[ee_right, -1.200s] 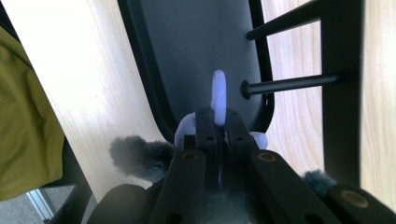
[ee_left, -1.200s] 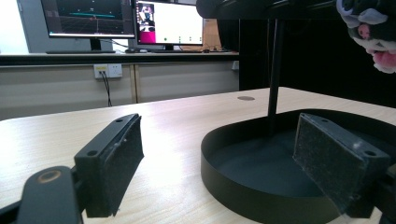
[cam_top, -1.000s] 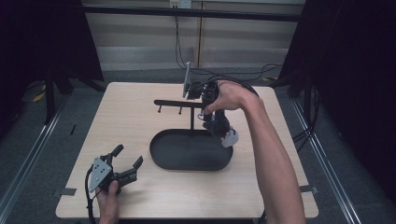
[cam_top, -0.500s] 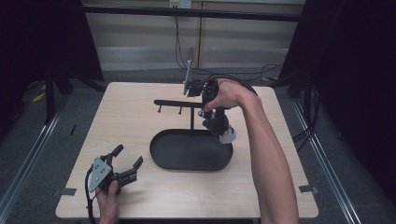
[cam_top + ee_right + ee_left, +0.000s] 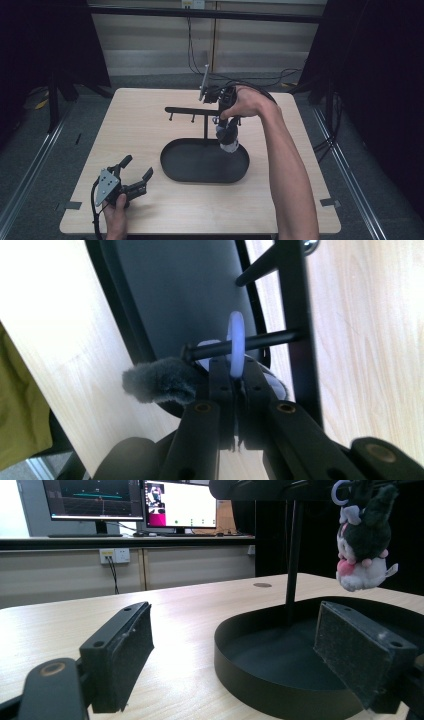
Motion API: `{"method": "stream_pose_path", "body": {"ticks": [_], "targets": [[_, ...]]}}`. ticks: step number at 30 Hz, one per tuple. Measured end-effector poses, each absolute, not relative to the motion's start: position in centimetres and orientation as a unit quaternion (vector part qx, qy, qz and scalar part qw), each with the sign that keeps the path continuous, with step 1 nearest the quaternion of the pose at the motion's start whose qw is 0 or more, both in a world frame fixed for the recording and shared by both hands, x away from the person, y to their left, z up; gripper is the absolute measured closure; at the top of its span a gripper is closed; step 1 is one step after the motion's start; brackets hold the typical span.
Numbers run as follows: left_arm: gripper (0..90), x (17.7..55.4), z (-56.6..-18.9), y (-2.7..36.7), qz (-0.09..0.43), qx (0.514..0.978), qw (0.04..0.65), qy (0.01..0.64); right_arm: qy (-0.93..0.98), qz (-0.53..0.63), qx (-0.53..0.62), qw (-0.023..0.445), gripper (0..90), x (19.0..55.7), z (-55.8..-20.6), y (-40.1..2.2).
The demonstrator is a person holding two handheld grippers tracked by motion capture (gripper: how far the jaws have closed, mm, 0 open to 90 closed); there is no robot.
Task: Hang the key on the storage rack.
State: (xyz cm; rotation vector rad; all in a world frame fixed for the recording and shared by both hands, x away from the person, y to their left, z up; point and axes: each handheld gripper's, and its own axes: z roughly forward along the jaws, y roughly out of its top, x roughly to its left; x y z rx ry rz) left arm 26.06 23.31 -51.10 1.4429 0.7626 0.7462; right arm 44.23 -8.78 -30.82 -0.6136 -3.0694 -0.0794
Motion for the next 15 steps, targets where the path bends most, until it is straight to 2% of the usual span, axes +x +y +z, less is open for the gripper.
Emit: {"method": "stream_pose_path", "body": {"ticks": [11,15], "targets": [[15.4,26.06,-51.10,23.27,0.325,0.626,0.625,0.334,-0.979,-0.034,-0.201,0.003,88.7,43.85,-30.61,-9.10],[15.5,26.06,-51.10,23.28,0.324,0.627,0.625,0.333,-0.978,-0.038,-0.206,0.012,83.5,43.81,-30.70,-9.74]]}}
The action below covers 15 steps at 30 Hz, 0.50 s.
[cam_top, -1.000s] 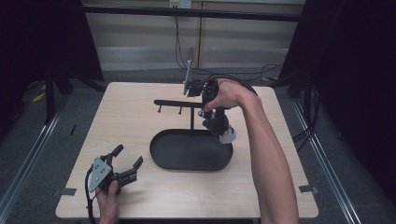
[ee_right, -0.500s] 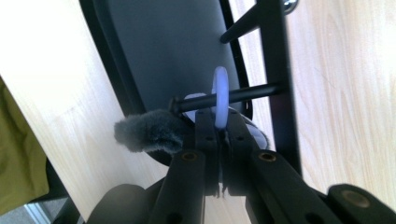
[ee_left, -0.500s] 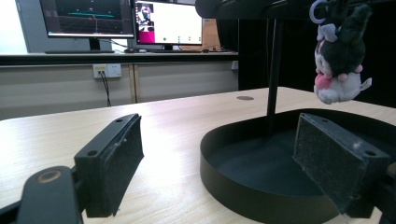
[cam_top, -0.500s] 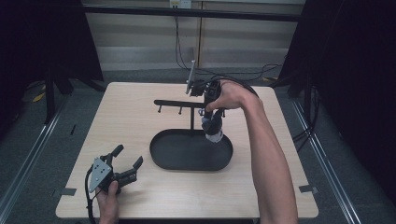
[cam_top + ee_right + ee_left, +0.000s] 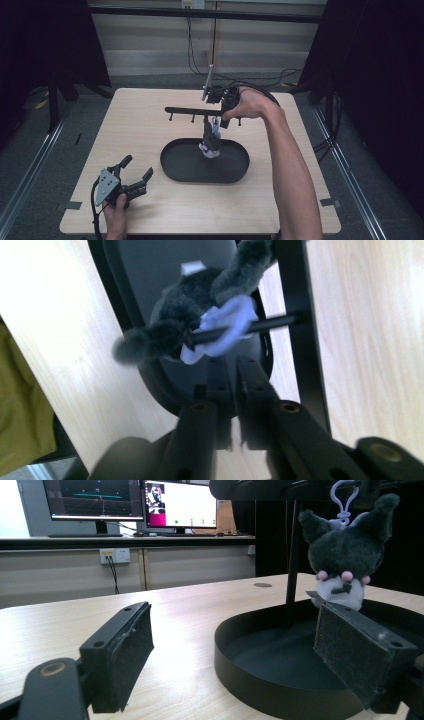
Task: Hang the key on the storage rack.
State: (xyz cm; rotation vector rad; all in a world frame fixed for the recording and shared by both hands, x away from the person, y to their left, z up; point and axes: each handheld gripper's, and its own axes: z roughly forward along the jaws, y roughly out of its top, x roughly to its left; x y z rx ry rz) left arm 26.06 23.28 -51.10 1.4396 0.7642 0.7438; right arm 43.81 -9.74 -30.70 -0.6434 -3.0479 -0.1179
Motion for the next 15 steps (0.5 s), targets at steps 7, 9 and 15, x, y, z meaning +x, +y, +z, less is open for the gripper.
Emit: {"method": "stream_pose_path", "body": {"ticks": [7,9,15], "targets": [[15.4,26.1,-51.1,23.3,0.323,0.627,0.625,0.333,-0.973,-0.067,-0.220,0.019,75.4,42.9,-30.8,-10.9],[15.4,26.0,-51.1,23.3,0.323,0.630,0.623,0.335,-0.971,-0.077,-0.223,0.026,75.9,42.6,-30.7,-11.2],[15.4,26.0,-51.1,23.3,0.323,0.630,0.623,0.334,-0.968,-0.103,-0.229,0.025,72.8,41.6,-30.9,-11.6]]}}
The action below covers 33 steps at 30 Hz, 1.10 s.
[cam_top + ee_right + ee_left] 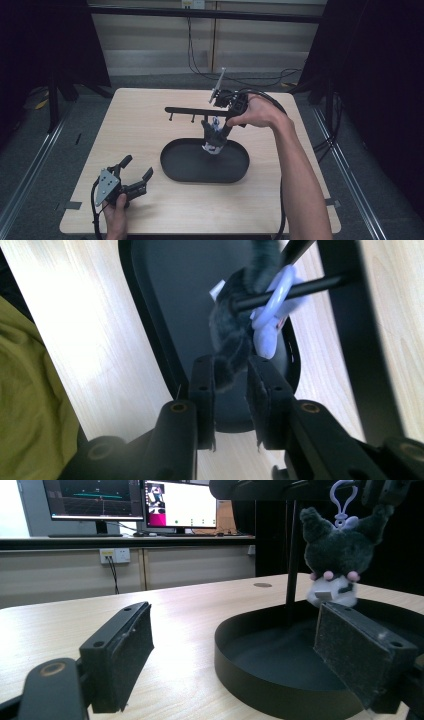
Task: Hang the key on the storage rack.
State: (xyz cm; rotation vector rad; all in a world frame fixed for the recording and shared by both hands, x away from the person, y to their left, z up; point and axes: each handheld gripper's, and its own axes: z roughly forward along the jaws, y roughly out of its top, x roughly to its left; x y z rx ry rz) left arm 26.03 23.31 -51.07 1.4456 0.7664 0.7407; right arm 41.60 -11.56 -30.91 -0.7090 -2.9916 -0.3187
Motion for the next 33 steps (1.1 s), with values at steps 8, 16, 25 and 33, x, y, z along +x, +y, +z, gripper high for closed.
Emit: {"method": "stream_pose_path", "body": {"ticks": [8,16,25,33], "targets": [[15.5,26.0,-51.1,23.3,0.325,0.631,0.622,0.331,-0.960,-0.144,-0.240,-0.007,59.9,40.0,-31.3,-12.4],[15.4,26.0,-51.1,23.3,0.324,0.630,0.622,0.332,-0.939,-0.211,-0.268,-0.041,46.7,38.0,-31.5,-13.6],[15.4,26.0,-51.1,23.4,0.326,0.630,0.622,0.332,-0.923,-0.275,-0.262,-0.065,38.2,34.9,-32.9,-13.7],[15.5,26.1,-51.1,23.3,0.325,0.630,0.623,0.332,-0.893,-0.341,-0.278,-0.097,27.6,32.7,-35.1,-15.1]]}}
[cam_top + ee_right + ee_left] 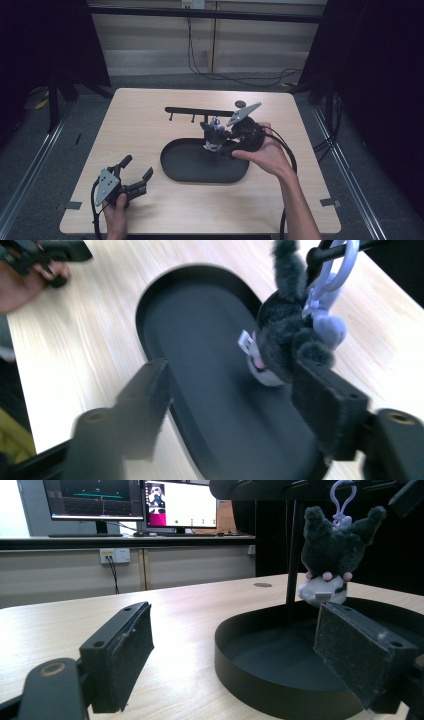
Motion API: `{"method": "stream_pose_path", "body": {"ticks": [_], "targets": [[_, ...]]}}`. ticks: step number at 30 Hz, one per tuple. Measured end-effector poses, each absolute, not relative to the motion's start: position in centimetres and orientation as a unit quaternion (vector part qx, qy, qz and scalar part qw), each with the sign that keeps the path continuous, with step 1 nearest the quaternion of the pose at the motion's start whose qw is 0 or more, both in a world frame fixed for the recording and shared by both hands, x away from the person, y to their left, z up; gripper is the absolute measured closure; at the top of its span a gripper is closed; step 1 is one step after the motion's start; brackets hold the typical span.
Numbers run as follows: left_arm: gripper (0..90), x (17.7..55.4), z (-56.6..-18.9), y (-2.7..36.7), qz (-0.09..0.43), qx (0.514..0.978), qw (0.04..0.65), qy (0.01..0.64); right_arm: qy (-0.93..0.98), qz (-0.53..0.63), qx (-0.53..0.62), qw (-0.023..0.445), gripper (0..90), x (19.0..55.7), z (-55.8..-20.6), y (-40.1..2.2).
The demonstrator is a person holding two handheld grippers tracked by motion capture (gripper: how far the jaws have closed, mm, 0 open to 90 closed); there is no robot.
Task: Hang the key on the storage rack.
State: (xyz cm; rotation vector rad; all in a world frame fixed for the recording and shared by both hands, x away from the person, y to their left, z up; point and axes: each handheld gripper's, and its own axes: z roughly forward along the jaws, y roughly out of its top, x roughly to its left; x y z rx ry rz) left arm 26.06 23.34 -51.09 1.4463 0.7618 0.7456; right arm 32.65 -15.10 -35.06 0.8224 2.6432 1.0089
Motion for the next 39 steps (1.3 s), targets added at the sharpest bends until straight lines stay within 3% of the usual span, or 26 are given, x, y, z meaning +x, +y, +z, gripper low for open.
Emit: {"method": "stream_pose_path", "body": {"ticks": [4,6,12,16,20,28,31,37,39], "targets": [[15.4,26.0,-51.1,23.3,0.324,0.631,0.622,0.332,0.879,0.333,0.326,0.103,13.4,31.2,-37.1,-15.6],[15.4,26.0,-51.1,23.3,0.324,0.629,0.623,0.333,0.878,0.343,0.320,0.096,16.7,30.4,-38.4,-15.8],[15.4,26.0,-51.1,23.3,0.325,0.630,0.622,0.332,0.852,0.380,0.336,0.125,14.5,28.3,-41.9,-16.3],[15.5,26.0,-51.1,23.4,0.326,0.631,0.621,0.332,0.810,0.415,0.365,0.197,14.3,26.8,-43.9,-17.3],[15.5,26.0,-51.1,23.4,0.327,0.631,0.621,0.332,0.768,0.464,0.388,0.208,14.2,25.4,-46.2,-18.4],[15.5,26.0,-51.1,23.3,0.325,0.629,0.623,0.333,0.672,0.522,0.429,0.303,18.2,23.2,-50.3,-19.4],[15.5,26.0,-51.1,23.3,0.326,0.630,0.622,0.332,0.634,0.545,0.430,0.341,14.0,22.6,-50.6,-19.2],[15.5,26.0,-51.1,23.3,0.324,0.629,0.624,0.333,0.567,0.578,0.420,0.410,13.5,21.0,-51.2,-19.3],[15.5,26.0,-51.1,23.3,0.324,0.629,0.624,0.333,0.570,0.584,0.405,0.412,13.4,20.7,-51.2,-19.2]]}}
